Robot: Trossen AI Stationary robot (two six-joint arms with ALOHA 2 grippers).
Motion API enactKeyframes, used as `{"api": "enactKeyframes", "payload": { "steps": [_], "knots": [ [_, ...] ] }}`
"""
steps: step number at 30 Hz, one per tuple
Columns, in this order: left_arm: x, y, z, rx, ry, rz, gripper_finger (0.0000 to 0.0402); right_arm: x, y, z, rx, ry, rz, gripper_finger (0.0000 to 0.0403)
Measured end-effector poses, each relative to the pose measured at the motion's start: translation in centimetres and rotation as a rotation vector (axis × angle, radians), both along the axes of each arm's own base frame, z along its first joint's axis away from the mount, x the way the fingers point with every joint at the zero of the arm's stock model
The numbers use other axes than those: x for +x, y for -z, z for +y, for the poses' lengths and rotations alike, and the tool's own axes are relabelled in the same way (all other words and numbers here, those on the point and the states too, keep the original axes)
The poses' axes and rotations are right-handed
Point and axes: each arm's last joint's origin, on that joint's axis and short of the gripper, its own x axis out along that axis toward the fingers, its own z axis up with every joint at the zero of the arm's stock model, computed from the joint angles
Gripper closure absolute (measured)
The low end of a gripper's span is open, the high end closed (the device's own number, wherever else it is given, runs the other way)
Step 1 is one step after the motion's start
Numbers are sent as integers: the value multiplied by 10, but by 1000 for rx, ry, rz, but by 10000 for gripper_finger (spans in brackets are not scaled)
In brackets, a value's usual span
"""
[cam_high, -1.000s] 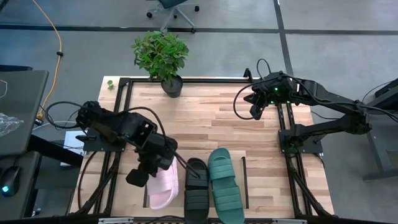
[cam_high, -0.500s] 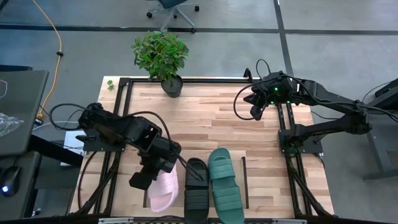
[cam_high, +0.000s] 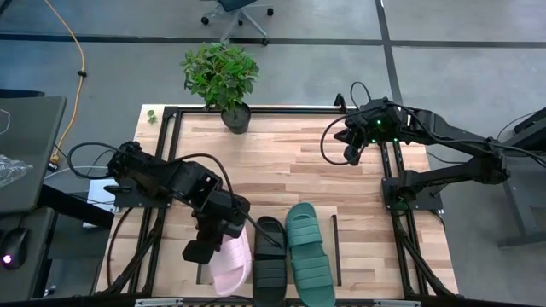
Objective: Pick and place slides into the shelf
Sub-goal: Put the pink pair of slides on the shelf
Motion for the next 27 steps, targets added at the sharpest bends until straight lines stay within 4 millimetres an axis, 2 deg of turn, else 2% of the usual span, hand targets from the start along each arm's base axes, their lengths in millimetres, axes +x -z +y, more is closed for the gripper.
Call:
{"api": "enactKeyframes", "payload": {
  "steps": [14, 22, 27],
  "knots": [
    [9, 9, -17, -28, 7, 23, 402, 0, 0, 1, 1, -39, 1, 403],
    [19, 25, -21, -15, 53, 71, 402, 0, 0, 1, 5, -52, 3, 403],
    [16, 26, -20, -18, 65, 102, 402, 0, 1, 2, 11, -57, 10, 403]
  ]
}}
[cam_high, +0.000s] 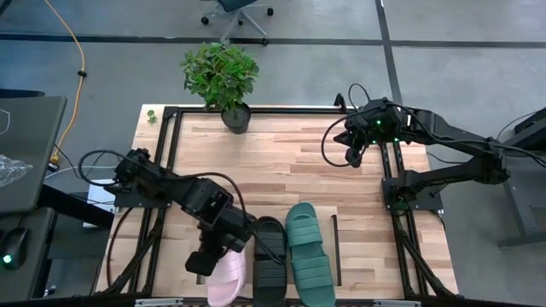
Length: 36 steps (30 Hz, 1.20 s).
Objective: Pick and place slides into the shelf
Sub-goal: Put the pink pair of slides on the shelf
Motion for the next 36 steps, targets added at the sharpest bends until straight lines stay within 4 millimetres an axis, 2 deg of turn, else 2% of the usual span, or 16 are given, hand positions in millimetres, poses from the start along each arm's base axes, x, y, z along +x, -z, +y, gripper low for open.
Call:
{"api": "enactKeyframes", "payload": {
  "steps": [5, 29, 36],
  "knots": [
    [-4, 1, 1, 7, -2, 48, 402, 0, 0, 0, -11, -9, 3, 403],
    [-2, 1, 1, -10, 37, 17, 402, 0, 0, 0, -16, -10, -1, 403],
    [6, 10, -2, -20, 66, 19, 402, 0, 0, 0, -16, -10, -1, 403]
  ]
}}
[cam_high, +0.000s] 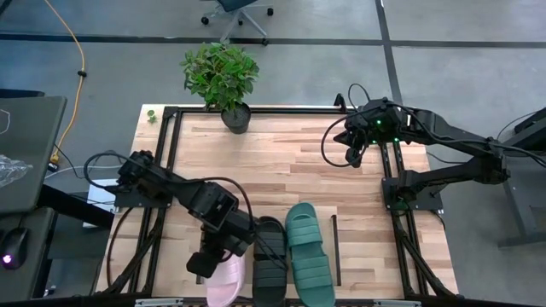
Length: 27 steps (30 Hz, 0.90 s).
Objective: Pick and place slides into the shelf
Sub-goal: Put the pink pair of slides on the shelf
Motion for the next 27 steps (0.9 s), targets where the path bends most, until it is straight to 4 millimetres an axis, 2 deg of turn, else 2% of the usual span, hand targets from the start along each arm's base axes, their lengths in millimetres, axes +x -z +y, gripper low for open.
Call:
{"api": "enactKeyframes", "payload": {
  "steps": [12, 27],
  "knots": [
    [1, 2, -1, 0, 12, 8, 398, 0, 0, 0, -2, -2, 0, 403],
    [1, 3, 0, 11, 22, 0, 323, 0, 0, 0, -13, -12, 4, 403]
  ]
}}
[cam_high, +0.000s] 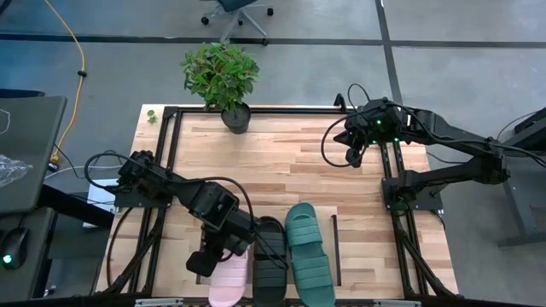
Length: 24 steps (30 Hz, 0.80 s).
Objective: Pick and place slides into the shelf
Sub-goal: Put the pink pair of slides on the shelf, then return to Home Position
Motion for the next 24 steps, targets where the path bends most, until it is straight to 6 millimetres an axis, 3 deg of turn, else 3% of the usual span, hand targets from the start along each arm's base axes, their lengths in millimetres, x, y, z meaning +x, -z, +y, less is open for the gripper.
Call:
{"api": "enactKeyframes", "payload": {
  "steps": [16, 24],
  "knots": [
    [2, 0, 10, 13, -29, 13, 335, 0, 0, 0, 3, -1, 0, 403],
    [-4, -9, 15, 49, -52, -30, 335, 0, 0, 0, 3, -2, 0, 403]
  ]
}}
